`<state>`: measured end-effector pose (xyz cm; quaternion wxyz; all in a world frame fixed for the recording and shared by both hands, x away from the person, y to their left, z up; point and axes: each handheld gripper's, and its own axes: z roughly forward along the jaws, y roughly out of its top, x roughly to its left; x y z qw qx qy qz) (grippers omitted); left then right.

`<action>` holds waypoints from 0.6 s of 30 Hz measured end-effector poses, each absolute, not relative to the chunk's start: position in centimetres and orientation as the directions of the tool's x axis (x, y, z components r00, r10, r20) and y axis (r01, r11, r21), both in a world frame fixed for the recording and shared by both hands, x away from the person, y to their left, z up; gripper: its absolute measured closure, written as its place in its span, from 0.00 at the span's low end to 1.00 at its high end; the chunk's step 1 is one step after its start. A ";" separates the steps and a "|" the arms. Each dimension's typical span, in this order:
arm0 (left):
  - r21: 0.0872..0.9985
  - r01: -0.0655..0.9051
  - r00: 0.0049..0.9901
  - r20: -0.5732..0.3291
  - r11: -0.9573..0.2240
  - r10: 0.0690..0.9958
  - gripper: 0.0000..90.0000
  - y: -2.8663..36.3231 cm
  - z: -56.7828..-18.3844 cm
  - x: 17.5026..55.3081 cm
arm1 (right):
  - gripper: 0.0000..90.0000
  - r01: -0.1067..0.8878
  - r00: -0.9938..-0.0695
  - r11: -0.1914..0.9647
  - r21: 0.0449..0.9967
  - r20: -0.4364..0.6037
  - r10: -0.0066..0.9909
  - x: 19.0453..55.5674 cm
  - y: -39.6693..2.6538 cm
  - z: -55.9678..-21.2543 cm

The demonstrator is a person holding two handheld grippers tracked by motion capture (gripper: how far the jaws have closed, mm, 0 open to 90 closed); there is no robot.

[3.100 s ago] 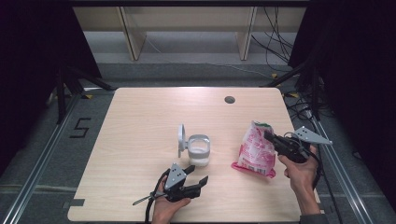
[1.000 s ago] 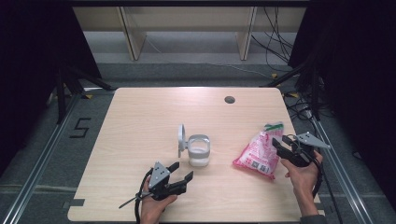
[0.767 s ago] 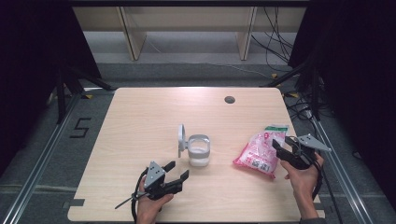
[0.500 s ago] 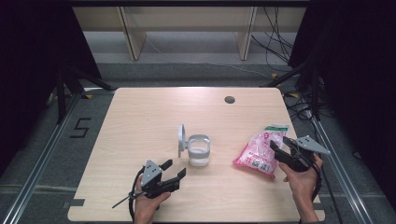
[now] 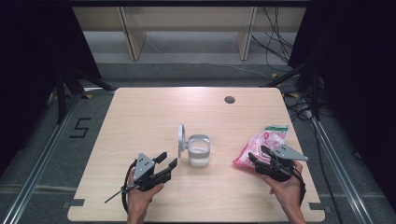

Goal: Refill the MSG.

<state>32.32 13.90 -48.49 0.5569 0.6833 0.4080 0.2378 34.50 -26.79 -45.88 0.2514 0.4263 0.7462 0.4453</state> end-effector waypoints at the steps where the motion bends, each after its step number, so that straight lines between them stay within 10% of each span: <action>1: 0.953 0.296 0.558 -0.113 -0.070 0.822 0.59 14.1 -48.4 32.5 | 0.46 0.428 -0.512 0.229 0.874 0.026 0.859 34.3 -26.4 -46.0; 9: 0.962 0.256 0.536 -0.054 -0.101 0.842 0.87 14.2 -47.9 33.2 | 0.45 0.400 -0.580 0.291 0.869 -0.005 0.815 33.3 -24.9 -46.2; 18: 0.961 0.238 0.537 -0.007 -0.144 0.844 0.95 13.8 -47.3 33.9 | 0.45 0.384 -0.633 0.344 0.857 -0.027 0.773 31.9 -23.4 -46.4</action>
